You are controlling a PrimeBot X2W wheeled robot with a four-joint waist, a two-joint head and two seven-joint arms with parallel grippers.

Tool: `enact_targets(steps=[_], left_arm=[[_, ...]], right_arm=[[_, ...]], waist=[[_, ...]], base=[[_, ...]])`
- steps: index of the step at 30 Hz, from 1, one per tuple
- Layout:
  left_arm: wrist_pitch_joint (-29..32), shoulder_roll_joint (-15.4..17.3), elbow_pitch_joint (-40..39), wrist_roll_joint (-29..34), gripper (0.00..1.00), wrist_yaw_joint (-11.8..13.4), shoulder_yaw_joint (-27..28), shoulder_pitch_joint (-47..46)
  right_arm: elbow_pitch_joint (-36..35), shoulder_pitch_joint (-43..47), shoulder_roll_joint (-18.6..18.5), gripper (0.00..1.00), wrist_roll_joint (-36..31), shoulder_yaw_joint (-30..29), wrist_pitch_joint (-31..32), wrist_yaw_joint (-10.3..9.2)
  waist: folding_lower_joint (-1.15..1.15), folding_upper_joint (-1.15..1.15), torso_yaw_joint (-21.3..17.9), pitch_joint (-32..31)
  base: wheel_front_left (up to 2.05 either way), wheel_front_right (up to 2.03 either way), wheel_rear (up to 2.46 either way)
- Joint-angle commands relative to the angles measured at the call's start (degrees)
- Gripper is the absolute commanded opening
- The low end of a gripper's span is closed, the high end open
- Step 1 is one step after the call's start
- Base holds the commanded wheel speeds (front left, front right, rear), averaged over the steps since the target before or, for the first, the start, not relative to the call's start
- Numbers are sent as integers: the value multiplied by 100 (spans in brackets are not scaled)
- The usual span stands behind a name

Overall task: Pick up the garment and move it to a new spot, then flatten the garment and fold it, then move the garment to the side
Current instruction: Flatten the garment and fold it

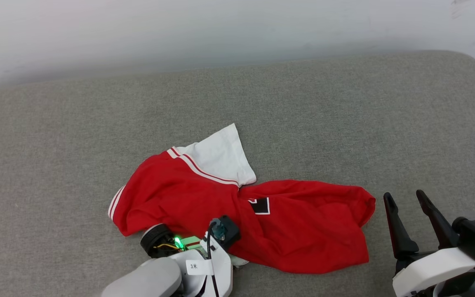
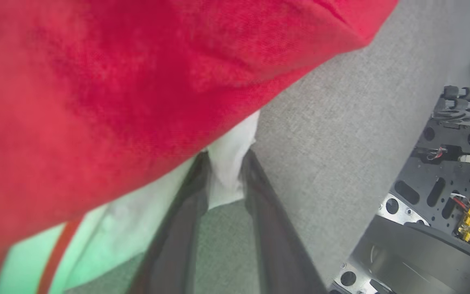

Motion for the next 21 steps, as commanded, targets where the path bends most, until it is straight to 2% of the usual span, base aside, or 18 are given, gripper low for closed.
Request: enact_targets(steps=[1, 4, 7, 8, 10, 14, 21], left_arm=[[-13, -7, 138, 43, 0, -54, -150, 134], [-156, 20, 122, 82, 0, -19, -87, 76], [-437, 123, -103, 126, 0, 144, 132, -26], [-574, 276, -364, 188, 0, 282, 253, -95], [-613, 358, -509, 222, 0, 352, 294, -95], [-661, 824, -1144, 306, 0, 685, 440, 70], [-594, 1747, -2034, 100, 0, 1537, 808, 710]], right_arm=[[21, -50, 7, 100, 26, -30, -33, -2], [49, -24, 7, 100, 42, -45, -24, -2], [81, 28, 7, 100, 80, -84, 4, -3], [86, 78, 7, 100, 81, -124, 22, -2], [88, 107, 8, 100, 78, -142, 38, -2], [86, 166, 7, 100, 67, -191, 95, -2], [58, 308, 7, 100, 95, -278, 130, -2]], waist=[[0, 0, 22, -18], [0, 0, 51, -56], [0, 0, 122, -129], [0, 0, 200, -190], [0, 0, 237, -222], [0, 0, 362, -357], [0, 0, 575, -566]], base=[[0, 0, 0], [0, 0, 0], [0, 0, 0], [0, 0, 0], [0, 0, 0], [0, 0, 0], [0, 0, 0]])
